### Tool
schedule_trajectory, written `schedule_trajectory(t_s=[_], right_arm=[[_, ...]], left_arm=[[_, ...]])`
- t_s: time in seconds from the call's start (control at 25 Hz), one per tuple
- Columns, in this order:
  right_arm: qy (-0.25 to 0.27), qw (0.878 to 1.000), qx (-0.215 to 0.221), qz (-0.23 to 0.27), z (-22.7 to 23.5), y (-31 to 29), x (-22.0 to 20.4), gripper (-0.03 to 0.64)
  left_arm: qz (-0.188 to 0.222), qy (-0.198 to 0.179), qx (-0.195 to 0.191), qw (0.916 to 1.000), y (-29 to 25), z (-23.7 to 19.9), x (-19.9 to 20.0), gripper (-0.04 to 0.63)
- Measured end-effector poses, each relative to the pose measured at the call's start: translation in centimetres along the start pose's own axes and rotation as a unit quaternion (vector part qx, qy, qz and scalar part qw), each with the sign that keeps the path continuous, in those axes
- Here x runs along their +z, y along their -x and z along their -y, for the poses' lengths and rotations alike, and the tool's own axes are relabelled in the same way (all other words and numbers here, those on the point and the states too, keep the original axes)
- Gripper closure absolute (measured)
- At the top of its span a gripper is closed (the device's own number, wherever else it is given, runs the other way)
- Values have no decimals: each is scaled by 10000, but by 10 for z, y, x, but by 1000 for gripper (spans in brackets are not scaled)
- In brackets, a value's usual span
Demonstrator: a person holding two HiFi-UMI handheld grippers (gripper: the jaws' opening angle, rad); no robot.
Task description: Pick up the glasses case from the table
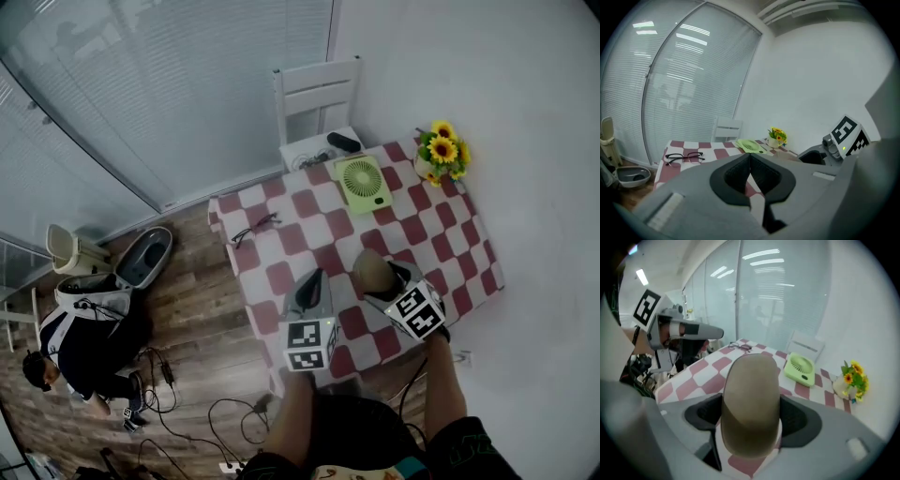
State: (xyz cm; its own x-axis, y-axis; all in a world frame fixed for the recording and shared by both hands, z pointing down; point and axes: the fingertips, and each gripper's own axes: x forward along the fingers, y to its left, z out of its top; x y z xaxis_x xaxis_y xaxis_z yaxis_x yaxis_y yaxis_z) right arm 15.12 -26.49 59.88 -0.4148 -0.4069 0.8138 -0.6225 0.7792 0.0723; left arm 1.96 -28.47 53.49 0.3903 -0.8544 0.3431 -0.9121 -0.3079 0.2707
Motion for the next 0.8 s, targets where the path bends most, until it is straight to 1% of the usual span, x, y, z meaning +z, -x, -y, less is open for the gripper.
schedule_trajectory(t_s=[0.08,0.16,0.28,0.4,0.52,0.64,0.72,0.8], right_arm=[[-345,9982,-219,449,17,18,11,239],[-620,9933,-420,885,33,38,21,239],[-926,9819,-625,1526,51,68,36,239],[-1112,9686,-831,2062,65,97,47,239],[-1316,9502,-1064,2618,81,125,59,238],[-1623,9293,-1269,3067,91,154,59,238],[-1836,9119,-1411,3387,97,174,59,239],[-2027,8920,-1505,3749,105,194,60,238]], left_arm=[[160,-94,-20,9998,-3,7,17,588],[329,-182,-29,9993,-5,14,35,586],[588,-293,-27,9978,-5,27,62,588],[835,-424,-35,9956,-3,40,87,586],[1122,-623,-63,9917,-2,52,114,587],[1329,-739,-42,9884,6,66,132,587],[1472,-819,-14,9857,11,72,143,587],[1611,-894,25,9829,15,77,154,588]])
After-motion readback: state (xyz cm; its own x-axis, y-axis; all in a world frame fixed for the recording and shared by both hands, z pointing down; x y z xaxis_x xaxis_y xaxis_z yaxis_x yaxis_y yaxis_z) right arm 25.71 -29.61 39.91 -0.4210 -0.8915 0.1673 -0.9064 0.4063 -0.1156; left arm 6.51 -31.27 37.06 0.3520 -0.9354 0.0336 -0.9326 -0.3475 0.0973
